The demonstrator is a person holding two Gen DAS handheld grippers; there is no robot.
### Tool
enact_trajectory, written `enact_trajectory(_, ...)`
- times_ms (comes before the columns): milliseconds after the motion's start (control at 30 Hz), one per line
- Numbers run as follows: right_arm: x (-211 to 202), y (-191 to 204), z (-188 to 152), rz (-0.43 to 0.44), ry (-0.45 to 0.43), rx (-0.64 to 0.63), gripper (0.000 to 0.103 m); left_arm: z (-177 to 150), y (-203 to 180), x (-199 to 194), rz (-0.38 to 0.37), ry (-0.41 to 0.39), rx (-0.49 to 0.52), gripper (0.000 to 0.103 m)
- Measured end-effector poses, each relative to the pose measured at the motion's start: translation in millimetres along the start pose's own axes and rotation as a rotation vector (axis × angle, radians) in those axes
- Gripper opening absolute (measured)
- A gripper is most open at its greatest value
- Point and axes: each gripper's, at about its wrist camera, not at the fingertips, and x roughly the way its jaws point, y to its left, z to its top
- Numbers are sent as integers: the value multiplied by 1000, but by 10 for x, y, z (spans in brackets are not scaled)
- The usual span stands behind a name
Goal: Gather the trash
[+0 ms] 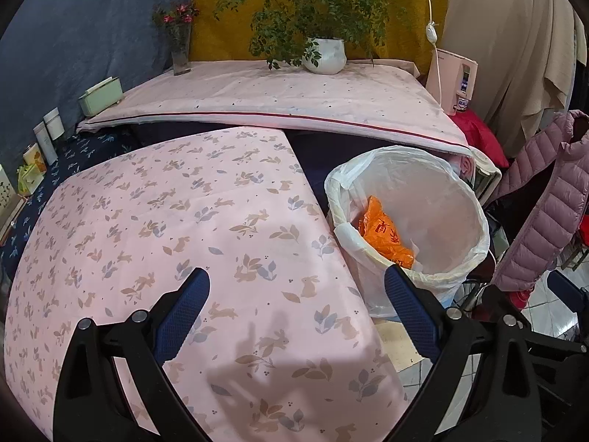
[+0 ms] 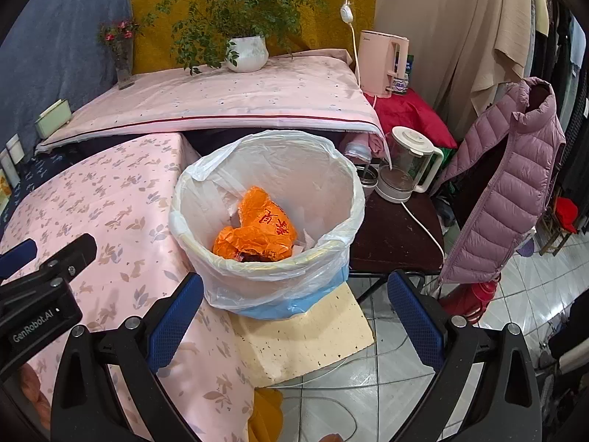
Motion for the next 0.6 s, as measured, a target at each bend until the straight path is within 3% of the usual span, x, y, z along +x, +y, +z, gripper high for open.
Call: enact_trajectory(600,39,-90,12,-3,5,14,96,28,-112,86,-4,13,19,92)
